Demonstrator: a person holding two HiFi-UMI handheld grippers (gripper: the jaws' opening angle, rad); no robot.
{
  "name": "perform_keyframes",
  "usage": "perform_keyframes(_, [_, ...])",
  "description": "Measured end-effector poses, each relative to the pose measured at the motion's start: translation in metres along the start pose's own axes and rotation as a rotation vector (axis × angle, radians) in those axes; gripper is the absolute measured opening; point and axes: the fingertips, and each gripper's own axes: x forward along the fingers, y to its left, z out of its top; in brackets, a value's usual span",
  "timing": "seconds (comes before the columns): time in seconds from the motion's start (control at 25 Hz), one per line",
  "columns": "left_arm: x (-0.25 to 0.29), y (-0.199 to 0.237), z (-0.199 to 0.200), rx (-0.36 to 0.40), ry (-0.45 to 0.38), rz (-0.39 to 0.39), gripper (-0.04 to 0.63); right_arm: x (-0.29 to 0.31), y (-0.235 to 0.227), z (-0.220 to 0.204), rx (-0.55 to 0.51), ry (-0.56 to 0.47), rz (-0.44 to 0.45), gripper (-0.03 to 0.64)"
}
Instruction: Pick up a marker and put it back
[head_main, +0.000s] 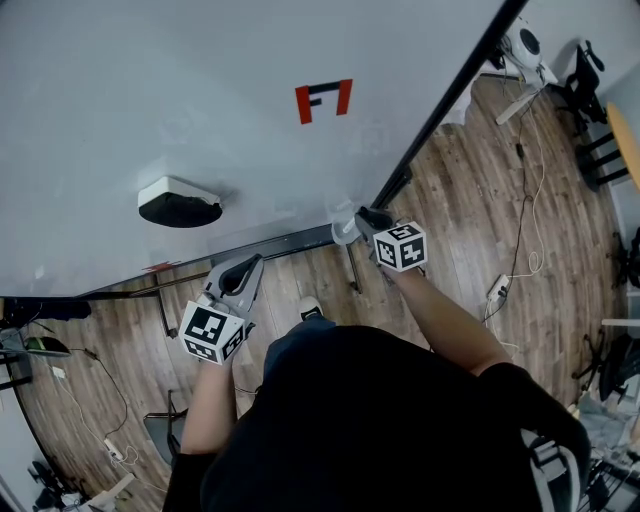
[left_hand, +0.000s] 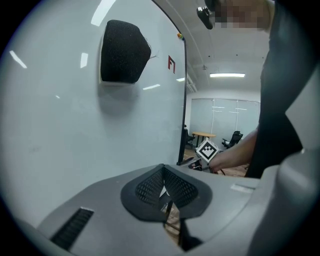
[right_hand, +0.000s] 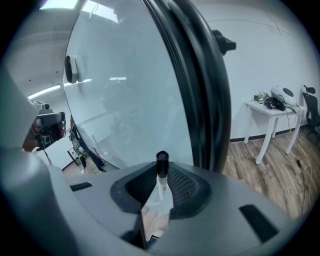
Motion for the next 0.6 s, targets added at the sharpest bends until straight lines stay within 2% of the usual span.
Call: perform_keyframes(0.6, [-0.009, -0.033, 0.017, 0.039, -0.037, 0.010, 0.011, -0.058, 0.019, 0.038, -0.052, -0.115, 0.032, 0.060])
